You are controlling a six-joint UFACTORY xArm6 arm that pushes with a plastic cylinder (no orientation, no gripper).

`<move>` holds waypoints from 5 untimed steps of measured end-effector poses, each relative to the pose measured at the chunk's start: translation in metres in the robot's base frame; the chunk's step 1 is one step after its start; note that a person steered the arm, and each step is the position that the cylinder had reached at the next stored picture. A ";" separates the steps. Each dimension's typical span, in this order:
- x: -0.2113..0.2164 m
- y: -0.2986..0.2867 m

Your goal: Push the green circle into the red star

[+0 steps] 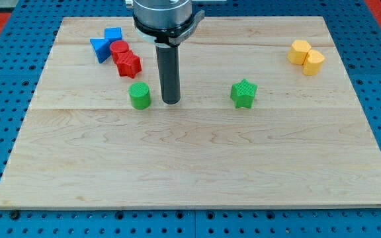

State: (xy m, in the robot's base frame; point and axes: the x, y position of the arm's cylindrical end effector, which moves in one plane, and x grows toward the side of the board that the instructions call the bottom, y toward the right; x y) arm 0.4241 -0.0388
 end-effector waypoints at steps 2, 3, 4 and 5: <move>0.001 -0.003; 0.001 -0.004; 0.001 -0.006; 0.001 -0.006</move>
